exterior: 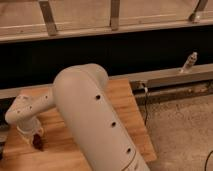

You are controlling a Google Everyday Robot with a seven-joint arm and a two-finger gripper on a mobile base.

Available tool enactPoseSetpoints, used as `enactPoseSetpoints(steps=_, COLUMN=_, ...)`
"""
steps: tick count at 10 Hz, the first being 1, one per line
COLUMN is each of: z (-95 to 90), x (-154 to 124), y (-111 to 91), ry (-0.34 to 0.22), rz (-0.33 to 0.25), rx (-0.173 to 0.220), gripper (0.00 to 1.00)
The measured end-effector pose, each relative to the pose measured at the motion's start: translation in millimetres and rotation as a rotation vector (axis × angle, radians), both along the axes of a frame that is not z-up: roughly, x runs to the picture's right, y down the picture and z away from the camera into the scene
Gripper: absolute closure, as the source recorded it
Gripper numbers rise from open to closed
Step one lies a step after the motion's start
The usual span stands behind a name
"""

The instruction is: Place the pepper in the ceramic cup

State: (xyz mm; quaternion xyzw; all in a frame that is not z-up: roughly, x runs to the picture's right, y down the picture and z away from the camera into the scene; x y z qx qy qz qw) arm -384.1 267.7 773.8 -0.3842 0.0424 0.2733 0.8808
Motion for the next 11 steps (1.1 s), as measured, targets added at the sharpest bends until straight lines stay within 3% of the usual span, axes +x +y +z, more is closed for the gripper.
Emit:
enactPoseSetpoints(steps=8, z=-9.2, x=12.8, y=-16.4, ry=-0.016, rz=0.059, rx=0.046, gripper=0.86)
enactPoseSetpoints(steps=11, z=-24.2, x=32.7, y=-45.0, ry=-0.041, rz=0.124, rx=0.107, gripper=0.86)
